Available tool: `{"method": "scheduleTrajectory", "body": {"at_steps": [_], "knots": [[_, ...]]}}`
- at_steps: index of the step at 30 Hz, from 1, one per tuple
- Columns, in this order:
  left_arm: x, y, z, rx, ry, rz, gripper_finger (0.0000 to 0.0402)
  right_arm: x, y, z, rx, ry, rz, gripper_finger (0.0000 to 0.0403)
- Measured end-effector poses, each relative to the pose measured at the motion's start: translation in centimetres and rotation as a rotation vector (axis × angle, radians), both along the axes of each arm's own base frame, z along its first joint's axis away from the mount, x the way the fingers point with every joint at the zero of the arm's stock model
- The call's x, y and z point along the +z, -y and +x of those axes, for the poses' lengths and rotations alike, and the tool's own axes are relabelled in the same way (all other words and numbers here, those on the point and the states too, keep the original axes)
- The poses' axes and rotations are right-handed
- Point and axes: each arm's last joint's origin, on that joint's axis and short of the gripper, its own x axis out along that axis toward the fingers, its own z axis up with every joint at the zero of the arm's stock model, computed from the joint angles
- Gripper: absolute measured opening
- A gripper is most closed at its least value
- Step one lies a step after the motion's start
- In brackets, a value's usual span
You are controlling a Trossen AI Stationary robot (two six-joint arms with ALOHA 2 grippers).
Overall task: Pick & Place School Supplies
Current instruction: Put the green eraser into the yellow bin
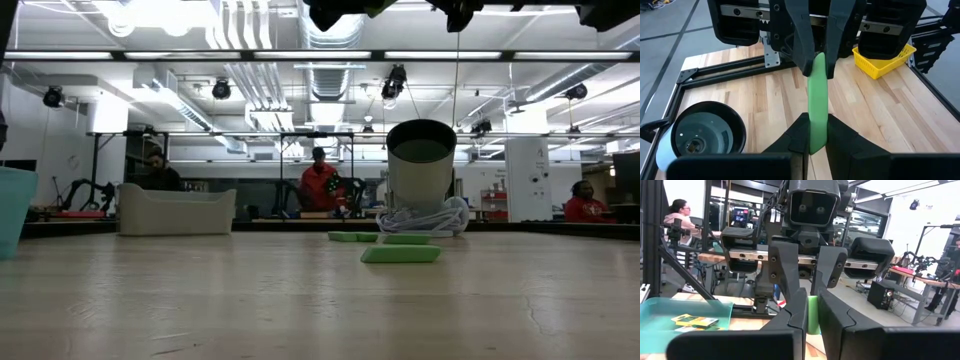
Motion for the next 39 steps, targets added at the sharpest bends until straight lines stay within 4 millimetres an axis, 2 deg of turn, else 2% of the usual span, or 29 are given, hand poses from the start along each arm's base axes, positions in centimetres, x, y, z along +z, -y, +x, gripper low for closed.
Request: {"method": "scheduleTrajectory", "body": {"at_steps": [15, 30, 39], "knots": [[0.01, -0.04, 0.02, 0.027, 0.001, 0.022, 0.0049, -0.01, 0.05, 0.0, -0.007, -0.002, -0.003, 0.0024], [0.05, -0.05, 0.04, 0.052, 0.003, -0.008, 0.016, -0.04, -0.01, 0.01, 0.002, -0.004, -0.004, 0.0023], [0.04, -0.04, 0.03, 0.079, -0.005, -0.065, 0.0209, -0.03, -0.01, 0.01, -0.003, -0.007, -0.025, 0.0023]]}}
